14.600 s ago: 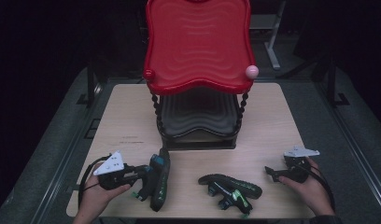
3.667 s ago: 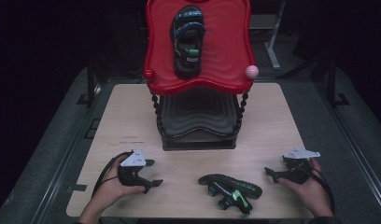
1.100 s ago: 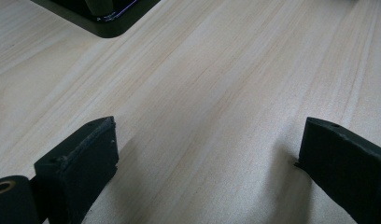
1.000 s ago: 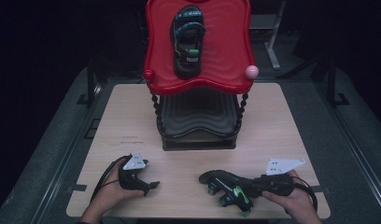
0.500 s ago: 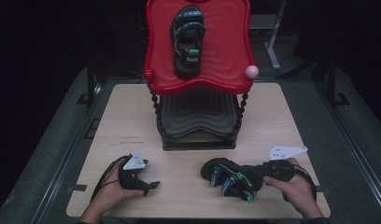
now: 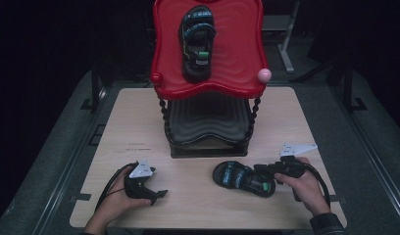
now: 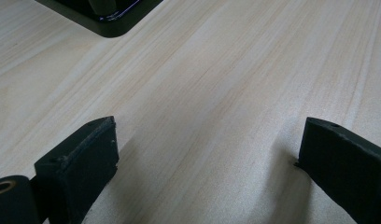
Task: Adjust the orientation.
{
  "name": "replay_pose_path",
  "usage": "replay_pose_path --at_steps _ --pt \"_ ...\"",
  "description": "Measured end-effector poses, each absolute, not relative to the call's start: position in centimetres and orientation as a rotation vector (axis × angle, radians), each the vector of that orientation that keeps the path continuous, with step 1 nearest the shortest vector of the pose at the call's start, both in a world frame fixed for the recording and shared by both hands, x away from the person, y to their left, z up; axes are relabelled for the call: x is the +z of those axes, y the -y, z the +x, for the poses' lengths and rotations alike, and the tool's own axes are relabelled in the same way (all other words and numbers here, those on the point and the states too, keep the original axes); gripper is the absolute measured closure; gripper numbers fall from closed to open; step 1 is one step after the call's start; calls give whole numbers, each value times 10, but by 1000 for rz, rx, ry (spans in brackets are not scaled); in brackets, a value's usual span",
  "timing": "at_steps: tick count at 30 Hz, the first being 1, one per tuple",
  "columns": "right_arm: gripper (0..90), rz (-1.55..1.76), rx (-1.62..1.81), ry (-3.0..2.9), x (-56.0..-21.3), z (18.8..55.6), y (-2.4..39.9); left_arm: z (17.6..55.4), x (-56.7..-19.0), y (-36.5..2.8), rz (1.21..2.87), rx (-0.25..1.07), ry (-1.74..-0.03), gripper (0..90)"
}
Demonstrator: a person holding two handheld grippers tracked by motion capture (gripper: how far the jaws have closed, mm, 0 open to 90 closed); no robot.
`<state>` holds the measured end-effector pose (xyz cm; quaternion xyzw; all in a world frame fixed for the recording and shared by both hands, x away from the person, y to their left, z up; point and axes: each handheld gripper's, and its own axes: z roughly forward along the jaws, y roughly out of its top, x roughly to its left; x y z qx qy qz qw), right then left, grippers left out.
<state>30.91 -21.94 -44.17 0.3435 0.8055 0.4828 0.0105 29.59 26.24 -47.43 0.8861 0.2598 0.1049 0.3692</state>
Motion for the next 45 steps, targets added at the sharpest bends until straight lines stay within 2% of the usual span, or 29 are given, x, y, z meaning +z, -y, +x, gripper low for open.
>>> replay_pose_path --at_steps 14,27,45 --pt "900 1154 1440 -2501 -456 318 228 296 -474 -262 2273 272 -671 39" --pt "900 1178 1351 -2511 -460 290 261 296 -474 -262 2274 272 -672 38" --pt "899 1079 1338 -2636 -462 267 251 296 -474 -262 2273 274 -673 38"
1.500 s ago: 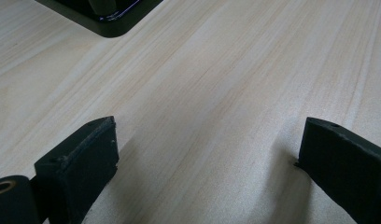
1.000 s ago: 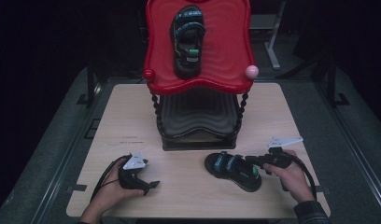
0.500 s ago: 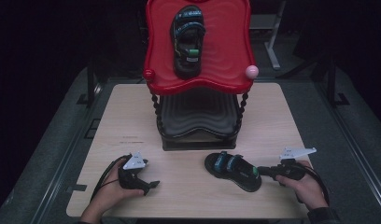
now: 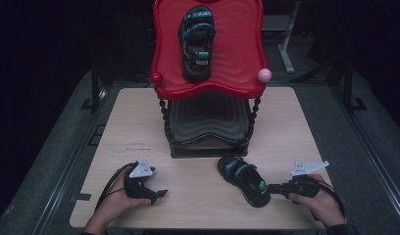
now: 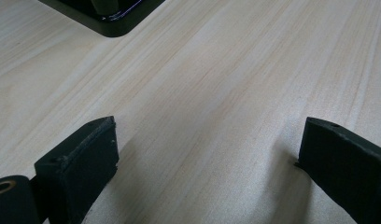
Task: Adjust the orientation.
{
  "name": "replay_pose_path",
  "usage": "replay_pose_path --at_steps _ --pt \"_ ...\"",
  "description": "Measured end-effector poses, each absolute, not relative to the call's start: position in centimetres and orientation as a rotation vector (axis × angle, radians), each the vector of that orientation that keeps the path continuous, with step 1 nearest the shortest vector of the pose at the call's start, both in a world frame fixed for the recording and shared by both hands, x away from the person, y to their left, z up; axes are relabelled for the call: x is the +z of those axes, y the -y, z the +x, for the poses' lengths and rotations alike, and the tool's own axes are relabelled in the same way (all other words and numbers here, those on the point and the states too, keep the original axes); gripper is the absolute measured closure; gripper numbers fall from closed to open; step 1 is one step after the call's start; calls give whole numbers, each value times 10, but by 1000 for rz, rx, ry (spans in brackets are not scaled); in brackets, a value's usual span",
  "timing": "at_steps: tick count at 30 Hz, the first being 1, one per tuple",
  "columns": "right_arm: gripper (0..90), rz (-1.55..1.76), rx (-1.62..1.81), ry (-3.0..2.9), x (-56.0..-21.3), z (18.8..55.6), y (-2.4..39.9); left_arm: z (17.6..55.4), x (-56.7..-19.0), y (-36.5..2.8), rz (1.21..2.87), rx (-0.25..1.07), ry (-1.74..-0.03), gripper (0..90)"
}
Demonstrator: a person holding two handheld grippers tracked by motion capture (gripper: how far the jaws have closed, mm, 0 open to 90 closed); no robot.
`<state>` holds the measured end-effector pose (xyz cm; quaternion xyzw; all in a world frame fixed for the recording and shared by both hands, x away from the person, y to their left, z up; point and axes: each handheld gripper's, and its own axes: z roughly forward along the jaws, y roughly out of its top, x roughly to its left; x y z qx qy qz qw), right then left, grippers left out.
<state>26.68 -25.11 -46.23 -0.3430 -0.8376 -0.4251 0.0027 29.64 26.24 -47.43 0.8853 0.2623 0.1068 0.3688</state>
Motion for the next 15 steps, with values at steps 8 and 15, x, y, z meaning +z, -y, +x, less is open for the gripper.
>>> replay_pose_path --at_steps 8,15 --pt "899 -959 -1308 2624 -462 257 236 297 -474 -262 2273 275 -673 38" --pt "899 -837 -1287 2626 -461 252 214 297 -474 -262 2273 275 -674 38"
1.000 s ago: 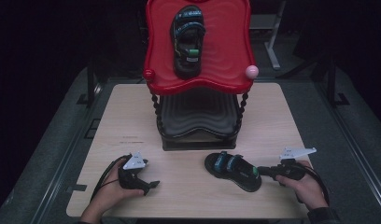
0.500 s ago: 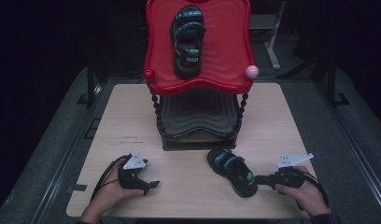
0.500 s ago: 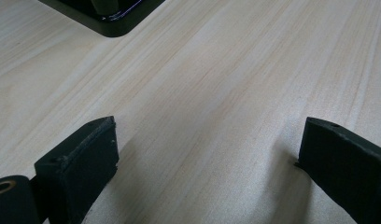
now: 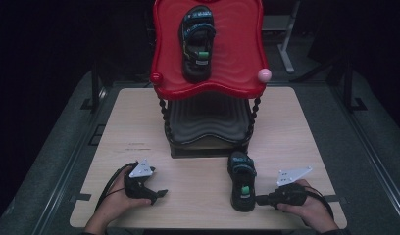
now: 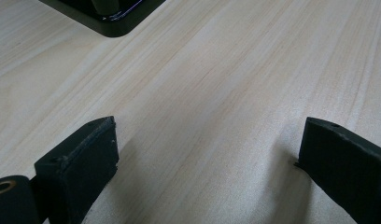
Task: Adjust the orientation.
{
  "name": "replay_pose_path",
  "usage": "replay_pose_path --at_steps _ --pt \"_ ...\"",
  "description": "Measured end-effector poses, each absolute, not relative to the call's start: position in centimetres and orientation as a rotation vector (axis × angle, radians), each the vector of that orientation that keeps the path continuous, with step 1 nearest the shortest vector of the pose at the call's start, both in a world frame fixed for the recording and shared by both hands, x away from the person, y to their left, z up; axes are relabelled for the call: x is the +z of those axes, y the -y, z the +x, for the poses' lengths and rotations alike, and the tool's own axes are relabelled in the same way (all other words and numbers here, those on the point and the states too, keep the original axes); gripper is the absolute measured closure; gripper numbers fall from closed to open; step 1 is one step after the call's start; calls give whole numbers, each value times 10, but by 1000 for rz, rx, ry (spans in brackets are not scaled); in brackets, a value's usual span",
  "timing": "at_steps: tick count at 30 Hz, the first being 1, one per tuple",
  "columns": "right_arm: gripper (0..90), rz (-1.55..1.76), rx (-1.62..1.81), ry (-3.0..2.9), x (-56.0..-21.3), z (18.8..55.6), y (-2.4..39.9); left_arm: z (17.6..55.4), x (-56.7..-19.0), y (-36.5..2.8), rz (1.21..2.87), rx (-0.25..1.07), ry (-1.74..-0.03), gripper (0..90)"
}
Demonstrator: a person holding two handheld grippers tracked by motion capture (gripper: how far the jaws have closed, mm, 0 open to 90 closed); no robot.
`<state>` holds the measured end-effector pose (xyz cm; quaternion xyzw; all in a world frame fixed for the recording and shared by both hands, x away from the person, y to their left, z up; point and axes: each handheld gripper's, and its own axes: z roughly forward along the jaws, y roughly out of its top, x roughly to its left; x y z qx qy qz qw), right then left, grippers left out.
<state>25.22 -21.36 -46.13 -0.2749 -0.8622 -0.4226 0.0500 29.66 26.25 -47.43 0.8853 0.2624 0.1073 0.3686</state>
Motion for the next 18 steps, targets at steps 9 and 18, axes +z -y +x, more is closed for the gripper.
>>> replay_pose_path --at_steps 9,18 --pt "848 -940 -1404 2621 -451 260 229 297 -474 -262 2274 276 -674 38" --pt "632 -1062 -1619 2532 -441 274 245 297 -474 -262 2274 276 -675 38"
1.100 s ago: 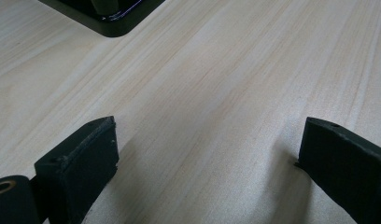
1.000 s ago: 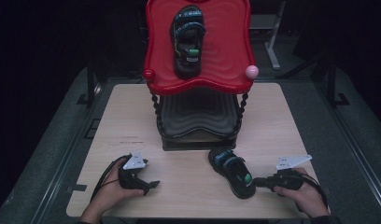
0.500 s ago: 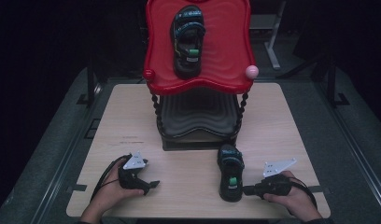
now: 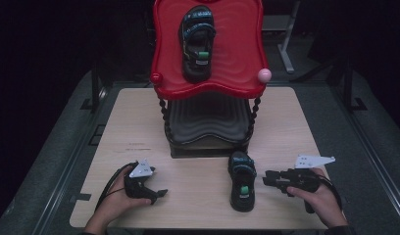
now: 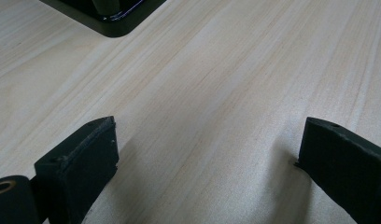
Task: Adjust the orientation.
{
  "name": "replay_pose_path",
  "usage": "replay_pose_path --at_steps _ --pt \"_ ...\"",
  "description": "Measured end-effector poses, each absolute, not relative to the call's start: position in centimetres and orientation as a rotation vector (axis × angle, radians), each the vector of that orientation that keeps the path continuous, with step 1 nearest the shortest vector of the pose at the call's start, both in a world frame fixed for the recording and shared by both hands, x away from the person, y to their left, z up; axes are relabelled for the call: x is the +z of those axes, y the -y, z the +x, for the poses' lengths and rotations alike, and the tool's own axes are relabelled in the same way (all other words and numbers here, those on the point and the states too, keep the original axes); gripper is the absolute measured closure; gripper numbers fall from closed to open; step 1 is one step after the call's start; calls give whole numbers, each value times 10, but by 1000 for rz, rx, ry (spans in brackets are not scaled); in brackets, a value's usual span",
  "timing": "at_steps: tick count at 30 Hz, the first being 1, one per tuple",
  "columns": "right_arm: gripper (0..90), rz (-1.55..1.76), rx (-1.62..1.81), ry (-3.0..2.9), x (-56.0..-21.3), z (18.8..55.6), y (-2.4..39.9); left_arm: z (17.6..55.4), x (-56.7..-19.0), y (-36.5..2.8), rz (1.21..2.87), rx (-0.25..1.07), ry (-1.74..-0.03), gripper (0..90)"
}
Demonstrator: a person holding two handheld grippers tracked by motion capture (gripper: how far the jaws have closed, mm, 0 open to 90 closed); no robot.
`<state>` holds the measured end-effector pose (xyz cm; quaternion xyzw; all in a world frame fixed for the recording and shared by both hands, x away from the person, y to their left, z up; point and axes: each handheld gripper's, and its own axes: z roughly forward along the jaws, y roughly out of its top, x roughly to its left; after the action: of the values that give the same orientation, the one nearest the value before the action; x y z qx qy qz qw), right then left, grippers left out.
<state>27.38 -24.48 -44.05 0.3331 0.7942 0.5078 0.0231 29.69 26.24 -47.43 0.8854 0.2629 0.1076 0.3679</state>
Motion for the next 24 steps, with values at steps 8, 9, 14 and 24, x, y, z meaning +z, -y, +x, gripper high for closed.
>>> replay_pose_path --at_steps 8,9,14,24 --pt "508 1020 1671 -2364 -429 285 239 297 -474 -262 2274 277 -677 38" --pt "499 1014 1683 -2359 -428 286 237 297 -474 -262 2274 277 -677 38" --pt "466 990 1718 -2361 -426 296 219 297 -474 -262 2272 277 -678 38" --pt "462 951 1723 -2432 -434 305 195 297 -474 -262 2272 277 -678 38"
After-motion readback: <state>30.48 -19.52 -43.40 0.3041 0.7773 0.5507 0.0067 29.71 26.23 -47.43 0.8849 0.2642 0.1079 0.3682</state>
